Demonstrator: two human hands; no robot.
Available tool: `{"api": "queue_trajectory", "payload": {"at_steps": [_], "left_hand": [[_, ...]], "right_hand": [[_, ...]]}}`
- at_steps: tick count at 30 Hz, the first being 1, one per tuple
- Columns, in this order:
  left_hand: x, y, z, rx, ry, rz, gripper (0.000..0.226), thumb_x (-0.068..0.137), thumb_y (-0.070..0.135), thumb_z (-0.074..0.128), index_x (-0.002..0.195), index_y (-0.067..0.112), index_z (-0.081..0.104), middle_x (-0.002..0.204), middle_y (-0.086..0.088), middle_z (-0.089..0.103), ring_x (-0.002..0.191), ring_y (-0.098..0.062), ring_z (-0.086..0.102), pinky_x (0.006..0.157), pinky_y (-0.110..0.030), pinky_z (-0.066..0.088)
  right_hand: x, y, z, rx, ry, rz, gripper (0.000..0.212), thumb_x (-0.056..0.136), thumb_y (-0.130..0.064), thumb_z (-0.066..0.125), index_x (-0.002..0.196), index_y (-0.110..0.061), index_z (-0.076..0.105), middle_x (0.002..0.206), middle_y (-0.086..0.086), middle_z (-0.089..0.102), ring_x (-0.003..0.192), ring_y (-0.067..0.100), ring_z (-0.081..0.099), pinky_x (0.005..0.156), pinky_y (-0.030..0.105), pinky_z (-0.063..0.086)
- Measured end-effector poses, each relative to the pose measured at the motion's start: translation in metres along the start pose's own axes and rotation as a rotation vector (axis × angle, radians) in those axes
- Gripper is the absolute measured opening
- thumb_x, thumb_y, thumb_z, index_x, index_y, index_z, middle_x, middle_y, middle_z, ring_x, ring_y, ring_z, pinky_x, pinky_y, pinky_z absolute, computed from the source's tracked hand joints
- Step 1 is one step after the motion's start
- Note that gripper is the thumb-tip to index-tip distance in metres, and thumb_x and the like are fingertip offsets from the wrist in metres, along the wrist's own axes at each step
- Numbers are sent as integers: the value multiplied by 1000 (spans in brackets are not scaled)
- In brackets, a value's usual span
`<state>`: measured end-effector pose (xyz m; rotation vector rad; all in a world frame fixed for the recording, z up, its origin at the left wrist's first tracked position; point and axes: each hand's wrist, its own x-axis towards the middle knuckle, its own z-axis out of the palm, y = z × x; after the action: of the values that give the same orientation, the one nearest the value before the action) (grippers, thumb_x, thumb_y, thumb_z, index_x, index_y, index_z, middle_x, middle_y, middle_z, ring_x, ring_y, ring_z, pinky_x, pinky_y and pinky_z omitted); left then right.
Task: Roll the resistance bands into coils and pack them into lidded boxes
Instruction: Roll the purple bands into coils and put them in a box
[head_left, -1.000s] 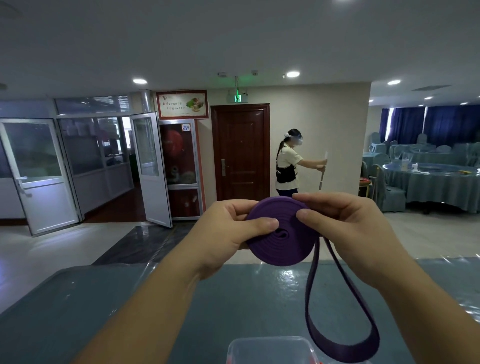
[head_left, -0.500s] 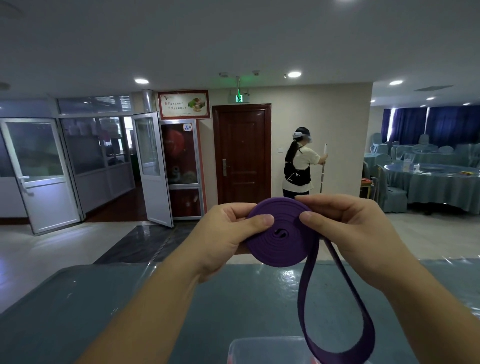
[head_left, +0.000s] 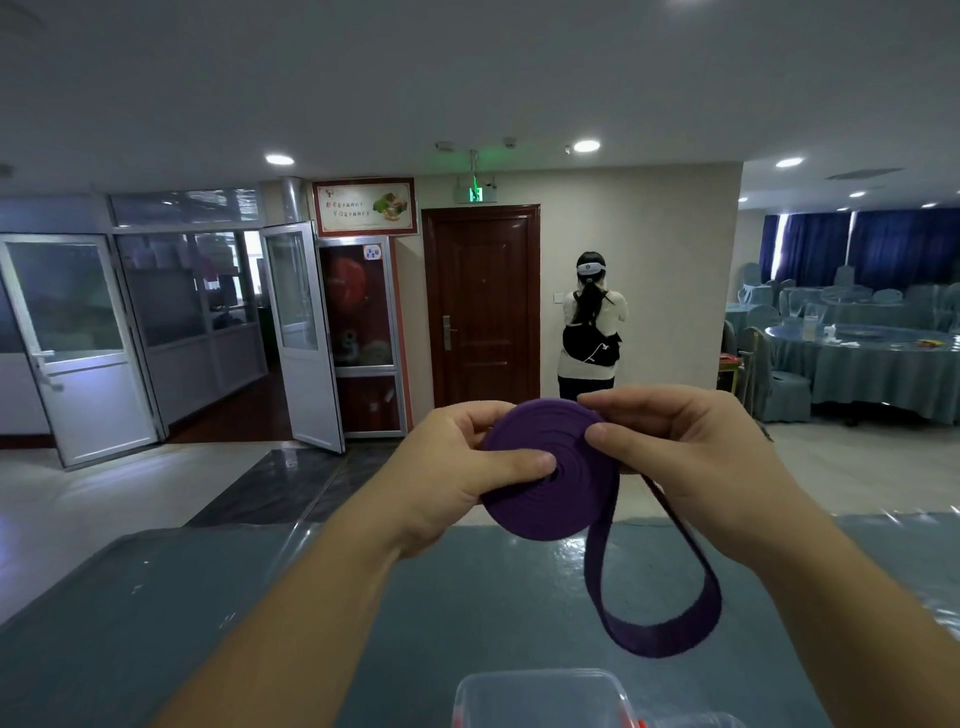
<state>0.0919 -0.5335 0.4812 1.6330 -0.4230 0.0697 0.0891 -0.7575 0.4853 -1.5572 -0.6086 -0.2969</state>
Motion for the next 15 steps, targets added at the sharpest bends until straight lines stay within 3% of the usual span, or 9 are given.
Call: {"api": "queue_trajectory", "payload": {"at_steps": [2,6,10,15], "left_hand": [[0,2,-1,10,15,19,41,76,9,84,115,11,75,105,-13,80,98,-27,77,88,-38,63],[2,-3,2,-85,76,22,47,68,19,86,114,12,76,110,-15,79,104,-33,76,97,-54,59],[0,0,1,75,27,17,41,80,7,86,118,16,73,107,-8,80,101,-27,77,93,-47,62],[0,1,0,52,64,27,43,79,8,87,119,15,73,109,-10,80,104,-29,77,96,-50,60]], "right_hand": [[-1,1,2,14,14,-17,29,81,-8,77,108,-17,78,99,4,83,95,20,79,80,25,62],[0,3,0,66,42,-44,32,77,-14,77,109,-18,79,103,4,82,99,21,79,84,28,62],[0,3,-3,-66,30,-39,28,87,-3,76,108,-21,79,100,-2,83,97,16,79,87,29,63],[-1,4,-1,3,37,-65,31,81,-13,77,110,-21,79,104,0,82,101,18,78,87,28,62]]}}
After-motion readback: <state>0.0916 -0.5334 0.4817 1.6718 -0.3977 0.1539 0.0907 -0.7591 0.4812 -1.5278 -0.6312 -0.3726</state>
